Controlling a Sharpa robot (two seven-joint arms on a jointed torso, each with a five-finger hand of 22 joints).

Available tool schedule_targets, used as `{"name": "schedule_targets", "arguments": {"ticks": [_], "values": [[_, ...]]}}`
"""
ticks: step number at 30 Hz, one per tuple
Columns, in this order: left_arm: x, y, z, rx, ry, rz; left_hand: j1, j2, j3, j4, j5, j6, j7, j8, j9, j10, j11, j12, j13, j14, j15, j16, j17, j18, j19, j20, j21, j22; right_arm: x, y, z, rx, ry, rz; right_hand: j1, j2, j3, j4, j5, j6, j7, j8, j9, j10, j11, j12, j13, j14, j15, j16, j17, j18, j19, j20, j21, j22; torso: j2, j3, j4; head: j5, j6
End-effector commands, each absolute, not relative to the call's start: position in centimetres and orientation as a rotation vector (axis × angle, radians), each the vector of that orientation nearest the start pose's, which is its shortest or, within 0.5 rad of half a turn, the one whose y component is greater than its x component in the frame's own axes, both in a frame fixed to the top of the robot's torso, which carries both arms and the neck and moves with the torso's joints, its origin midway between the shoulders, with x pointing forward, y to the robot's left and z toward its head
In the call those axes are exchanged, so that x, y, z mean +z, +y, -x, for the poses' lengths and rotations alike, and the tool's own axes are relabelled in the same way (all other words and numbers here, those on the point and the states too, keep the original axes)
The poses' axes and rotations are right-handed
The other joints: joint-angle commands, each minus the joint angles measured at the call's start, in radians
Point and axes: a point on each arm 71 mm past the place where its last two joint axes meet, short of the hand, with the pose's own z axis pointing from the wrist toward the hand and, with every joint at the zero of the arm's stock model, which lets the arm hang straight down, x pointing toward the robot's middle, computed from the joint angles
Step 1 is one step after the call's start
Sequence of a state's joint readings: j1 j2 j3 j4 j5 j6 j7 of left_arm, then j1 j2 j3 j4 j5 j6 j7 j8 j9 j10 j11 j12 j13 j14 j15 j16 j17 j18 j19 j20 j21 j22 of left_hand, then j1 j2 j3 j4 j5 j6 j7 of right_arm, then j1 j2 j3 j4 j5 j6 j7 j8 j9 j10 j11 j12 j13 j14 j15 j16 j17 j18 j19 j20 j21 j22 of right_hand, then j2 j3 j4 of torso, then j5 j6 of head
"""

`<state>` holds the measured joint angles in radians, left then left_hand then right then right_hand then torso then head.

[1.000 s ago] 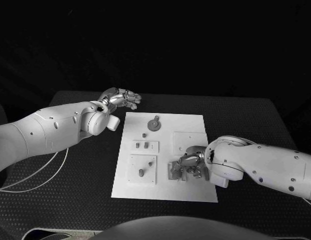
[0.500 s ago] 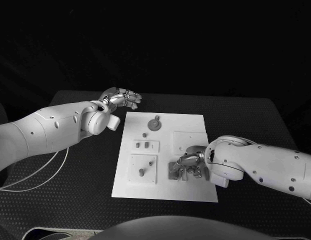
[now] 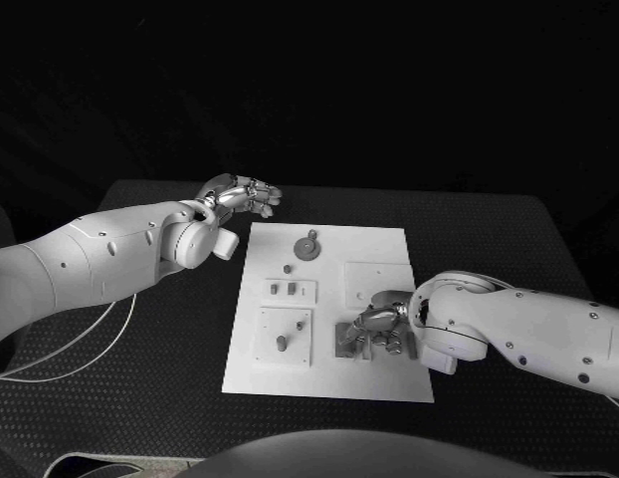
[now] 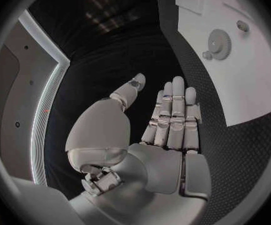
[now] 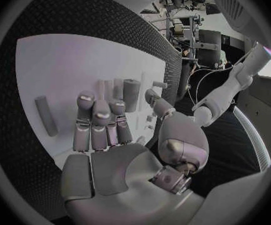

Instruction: Assemble the parts on the task board

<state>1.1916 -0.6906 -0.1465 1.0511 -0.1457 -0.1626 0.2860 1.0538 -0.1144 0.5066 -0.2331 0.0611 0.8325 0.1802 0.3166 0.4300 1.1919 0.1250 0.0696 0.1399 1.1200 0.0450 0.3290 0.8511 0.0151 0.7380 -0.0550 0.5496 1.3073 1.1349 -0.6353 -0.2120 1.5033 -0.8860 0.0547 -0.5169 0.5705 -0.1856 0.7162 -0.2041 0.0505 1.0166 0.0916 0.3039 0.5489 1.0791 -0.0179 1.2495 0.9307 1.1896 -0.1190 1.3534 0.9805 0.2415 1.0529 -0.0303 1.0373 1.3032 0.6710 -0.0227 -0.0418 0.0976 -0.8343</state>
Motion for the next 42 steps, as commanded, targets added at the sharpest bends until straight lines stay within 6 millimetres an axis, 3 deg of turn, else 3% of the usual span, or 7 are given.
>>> {"name": "schedule_targets", "arguments": {"ticks": [1,4,8,14,16,20,42], "values": [[-24.67,27.22,-54.55,-1.222,1.606,1.056,-0.008,0.0,0.0,0.005,-0.004,-0.003,0.002,0.006,-0.001,0.003,0.0,0.002,-0.002,0.003,0.001,-0.006,0.001,0.003,-0.001,0.002,-0.006,0.019,-30.96,-12.62,-41.93,0.585,2.532,-0.16,0.014,0.004,0.001,0.001,-0.002,-0.002,0.002,-0.002,0.001,-0.005,0.001,-0.003,0.001,-0.004,-0.002,-0.006,0.002,0.02,-0.005,0.001,-0.001,-0.001,0.0,0.001,0.0,-0.001,0.004],[-24.67,27.15,-54.55,-1.224,1.606,1.055,-0.007,0.0,0.0,0.005,-0.004,-0.003,0.002,0.006,-0.001,0.003,0.0,0.002,-0.002,0.003,0.001,-0.006,0.001,0.003,-0.001,0.001,-0.006,0.019,-30.84,-12.23,-41.74,0.577,2.523,-0.08,0.074,-0.011,0.006,-0.038,-0.002,0.001,0.001,0.001,0.005,0.0,-0.001,0.0,0.004,-0.001,-0.003,-0.005,0.003,0.02,-0.002,-0.003,0.003,-0.001,0.0,0.0007,-0.0005,-0.001,0.005],[-24.67,27.05,-54.54,-1.226,1.608,1.054,-0.007,0.001,0.0,0.006,-0.004,-0.003,0.002,0.006,-0.002,0.003,0.0,0.002,-0.002,0.003,0.001,-0.006,0.001,0.003,-0.001,0.001,-0.006,0.019,-30.85,-12.01,-41.65,0.551,2.522,-0.022,0.137,-0.001,-0.032,-0.081,0.001,0.004,0.0,0.003,0.009,0.002,-0.001,-0.001,0.007,0.002,-0.004,-0.008,0.005,0.02,-0.002,-0.001,0.004,-0.004,0.001,0.0006,0.0013,-0.002,0.004],[-24.67,27.17,-54.54,-1.223,1.606,1.055,-0.007,0.001,0.0,0.006,-0.004,-0.003,0.002,0.006,-0.002,0.003,0.0,0.002,-0.002,0.003,0.001,-0.006,0.001,0.003,-0.001,0.001,-0.006,0.019,-30.85,-12.09,-41.58,0.522,2.52,0.036,0.166,-0.008,-0.046,-0.082,0.0,0.005,0.0,0.002,0.009,0.004,-0.001,-0.002,0.008,0.003,-0.003,-0.01,0.005,0.02,-0.002,0.001,0.004,-0.006,0.0,-0.0002,-0.0005,-0.003,0.003],[-24.67,27.15,-54.53,-1.224,1.607,1.055,-0.007,0.001,0.0,0.006,-0.004,-0.003,0.002,0.006,-0.002,0.003,0.0,0.002,-0.002,0.003,0.001,-0.006,0.001,0.003,-0.001,0.001,-0.006,0.019,-30.86,-11.99,-41.46,0.523,2.522,0.049,0.174,-0.038,-0.068,-0.083,0.001,0.003,0.001,0.0,0.009,0.001,0.0,-0.004,0.008,0.001,-0.003,-0.011,0.006,0.02,-0.005,0.003,0.003,-0.006,0.0,-0.0003,-0.0001,-0.002,0.002],[-24.68,27.16,-54.54,-1.223,1.607,1.056,-0.008,0.001,0.0,0.006,-0.004,-0.003,0.002,0.006,-0.002,0.003,0.0,0.002,-0.002,0.003,0.001,-0.006,0.001,0.003,-0.001,0.002,-0.006,0.019,-30.91,-11.9,-41.34,0.519,2.524,0.06,0.174,-0.041,-0.088,-0.08,0.0,0.003,0.001,-0.001,0.008,0.0,0.0,-0.006,0.009,0.0,-0.002,-0.012,0.007,0.02,-0.007,0.004,0.002,-0.008,0.0,0.0002,0.0002,-0.001,0.001],[-24.68,27.22,-54.53,-1.222,1.607,1.056,-0.009,0.002,0.0,0.008,-0.004,-0.003,0.002,0.007,-0.002,0.003,0.0,0.002,-0.002,0.003,0.001,-0.007,0.002,0.003,-0.001,0.002,-0.006,0.019,-31.23,-11.73,-41.27,0.46,2.506,0.11,0.166,0.0,-0.103,-0.058,0.0,0.019,-0.005,0.004,0.011,0.014,-0.006,-0.006,0.011,0.01,-0.008,-0.011,0.011,0.02,0.002,0.0,0.003,-0.015,0.0,-0.0008,0.0011,-0.002,-0.001]]}}
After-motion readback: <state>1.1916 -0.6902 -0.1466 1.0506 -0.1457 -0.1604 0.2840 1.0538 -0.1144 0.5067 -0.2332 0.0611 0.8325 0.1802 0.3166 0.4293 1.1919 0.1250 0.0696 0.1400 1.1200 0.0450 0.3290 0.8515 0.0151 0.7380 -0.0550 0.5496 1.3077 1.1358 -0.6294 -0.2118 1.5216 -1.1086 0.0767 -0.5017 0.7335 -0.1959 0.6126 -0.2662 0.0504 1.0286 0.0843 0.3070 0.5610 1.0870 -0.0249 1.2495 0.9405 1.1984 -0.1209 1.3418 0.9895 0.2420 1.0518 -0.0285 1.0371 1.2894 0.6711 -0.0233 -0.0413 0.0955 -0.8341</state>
